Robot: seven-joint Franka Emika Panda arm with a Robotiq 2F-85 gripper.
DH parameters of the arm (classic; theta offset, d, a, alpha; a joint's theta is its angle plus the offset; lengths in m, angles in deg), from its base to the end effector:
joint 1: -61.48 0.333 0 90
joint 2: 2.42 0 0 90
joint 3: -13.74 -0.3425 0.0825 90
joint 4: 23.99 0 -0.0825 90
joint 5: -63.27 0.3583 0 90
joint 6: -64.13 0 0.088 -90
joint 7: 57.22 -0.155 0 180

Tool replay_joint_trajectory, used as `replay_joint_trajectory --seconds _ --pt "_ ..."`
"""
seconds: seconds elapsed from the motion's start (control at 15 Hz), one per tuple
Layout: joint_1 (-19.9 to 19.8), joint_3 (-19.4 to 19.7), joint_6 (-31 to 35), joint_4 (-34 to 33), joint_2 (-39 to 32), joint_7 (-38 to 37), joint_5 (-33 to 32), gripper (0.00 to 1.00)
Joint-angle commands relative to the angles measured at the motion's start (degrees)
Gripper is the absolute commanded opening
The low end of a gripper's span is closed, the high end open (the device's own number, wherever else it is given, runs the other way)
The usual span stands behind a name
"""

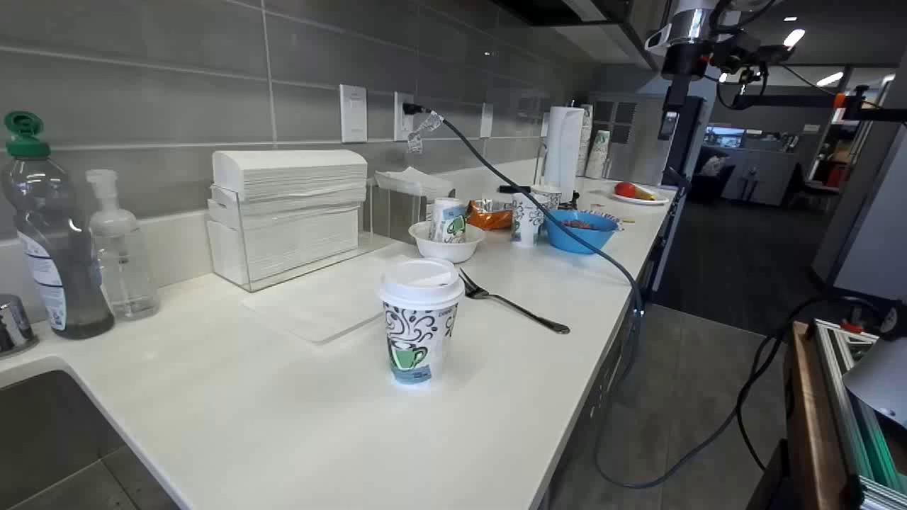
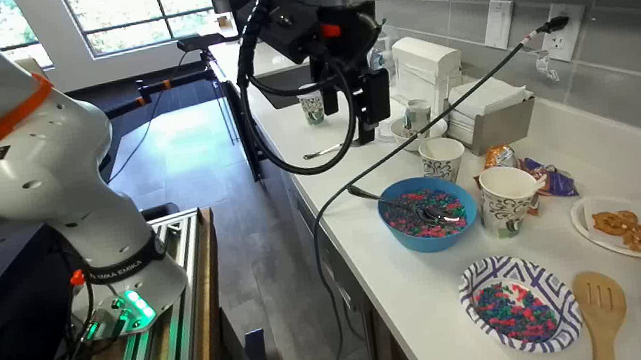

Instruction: Pick up the small piece close to the edge and put it in the white plate with blue markings

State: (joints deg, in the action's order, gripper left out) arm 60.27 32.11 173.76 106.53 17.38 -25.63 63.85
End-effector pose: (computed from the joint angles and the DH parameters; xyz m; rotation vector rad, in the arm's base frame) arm 0.3875 -0.1443 0.4696 -3.0018 -0.3402 -0.0260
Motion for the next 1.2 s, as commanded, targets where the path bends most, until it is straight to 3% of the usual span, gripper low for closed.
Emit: replay_joint_trajectory --seconds 0.0,0.47,0.8,0.93,1.13 --pt "-1.61 -1.44 -0.13 -0.10 -0.20 0.45 0.54 1.00" --pt "-1.87 -1.28 0.66 0.23 -0.48 0.99 0.16 1.00" --pt "-6.69 0.99 3.18 2.36 -2.18 1.74 -4.31 1.00" --pt "-9.14 2.72 6.53 2.87 -3.67 2.77 -5.56 1.00" --pt "-10.96 5.43 18.66 5.01 -7.13 10.23 -5.19 1.00"
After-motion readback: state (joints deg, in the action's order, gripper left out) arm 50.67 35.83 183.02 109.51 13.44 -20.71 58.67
